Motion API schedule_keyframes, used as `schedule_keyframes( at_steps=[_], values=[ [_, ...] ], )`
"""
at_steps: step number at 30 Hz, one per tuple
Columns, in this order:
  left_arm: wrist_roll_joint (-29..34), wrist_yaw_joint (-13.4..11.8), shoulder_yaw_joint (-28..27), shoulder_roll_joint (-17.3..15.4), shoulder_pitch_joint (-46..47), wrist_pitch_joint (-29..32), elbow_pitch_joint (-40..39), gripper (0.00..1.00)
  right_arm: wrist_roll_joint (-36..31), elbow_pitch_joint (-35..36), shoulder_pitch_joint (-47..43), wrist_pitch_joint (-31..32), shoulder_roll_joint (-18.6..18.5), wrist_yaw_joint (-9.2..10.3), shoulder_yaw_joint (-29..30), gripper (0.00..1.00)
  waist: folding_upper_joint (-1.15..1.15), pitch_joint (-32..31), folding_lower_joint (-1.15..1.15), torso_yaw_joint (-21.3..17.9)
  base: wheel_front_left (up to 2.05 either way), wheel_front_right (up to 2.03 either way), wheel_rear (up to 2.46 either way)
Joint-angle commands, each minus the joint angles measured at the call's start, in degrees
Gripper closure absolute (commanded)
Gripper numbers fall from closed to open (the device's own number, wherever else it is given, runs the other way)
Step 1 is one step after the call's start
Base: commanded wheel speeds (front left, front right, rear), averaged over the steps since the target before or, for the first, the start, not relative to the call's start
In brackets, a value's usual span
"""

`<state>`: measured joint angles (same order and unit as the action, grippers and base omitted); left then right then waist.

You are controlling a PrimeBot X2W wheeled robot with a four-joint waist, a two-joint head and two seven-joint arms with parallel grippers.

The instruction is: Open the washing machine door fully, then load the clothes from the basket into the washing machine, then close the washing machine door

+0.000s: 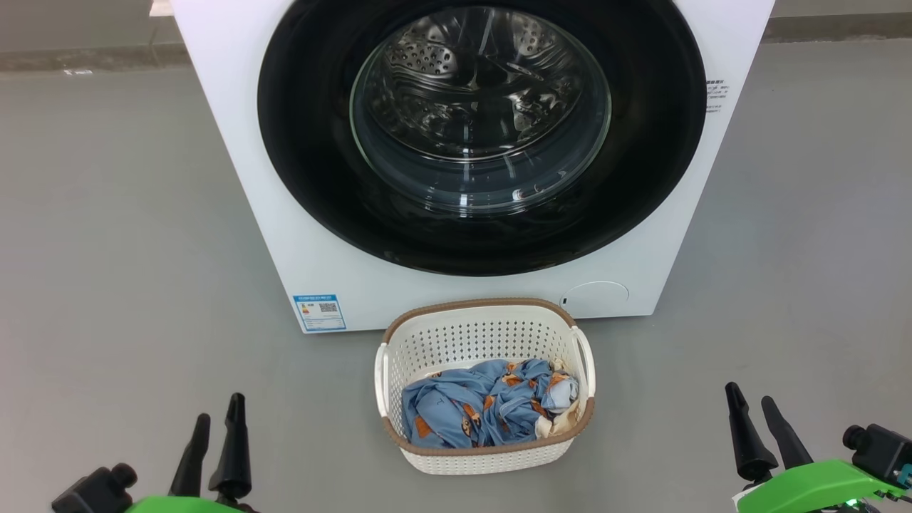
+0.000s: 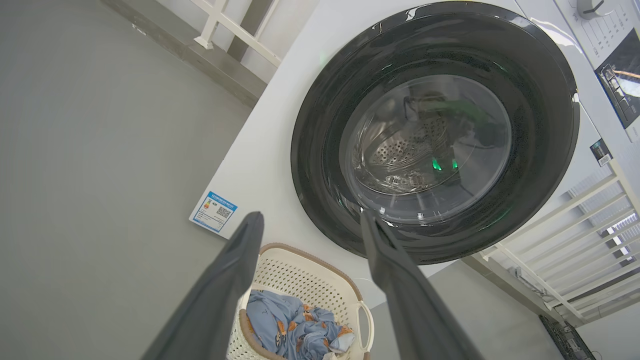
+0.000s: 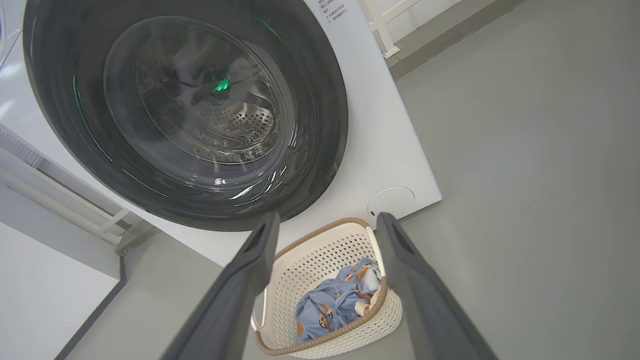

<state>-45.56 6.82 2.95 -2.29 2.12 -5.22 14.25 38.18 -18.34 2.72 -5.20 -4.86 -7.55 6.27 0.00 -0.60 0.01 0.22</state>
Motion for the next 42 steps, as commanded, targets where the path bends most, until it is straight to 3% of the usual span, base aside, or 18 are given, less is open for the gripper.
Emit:
schedule_keyframes(
  at_steps=[1,24,42],
  values=[
    [1.5,0.4,-0.9,-1.3,2.7,-0.7,-1.5,0.00,-1.7,1.2,3.1,-0.6,-0.4,0.04,-0.6,0.00,0.00,0.0,0.00,0.0,0.00,0.00,0.00],
    [18.0,0.4,1.3,-1.4,3.6,-4.6,3.1,0.00,-19.1,1.0,3.5,-2.2,0.4,0.05,-1.5,0.00,0.00,-0.5,0.00,0.2,0.00,0.00,0.00],
    [27.2,0.0,2.5,-1.3,5.0,-7.5,6.6,0.00,-30.8,2.2,2.9,-3.4,0.8,0.06,-3.4,0.00,0.00,-0.6,0.00,0.0,0.00,0.00,0.00]
  ],
)
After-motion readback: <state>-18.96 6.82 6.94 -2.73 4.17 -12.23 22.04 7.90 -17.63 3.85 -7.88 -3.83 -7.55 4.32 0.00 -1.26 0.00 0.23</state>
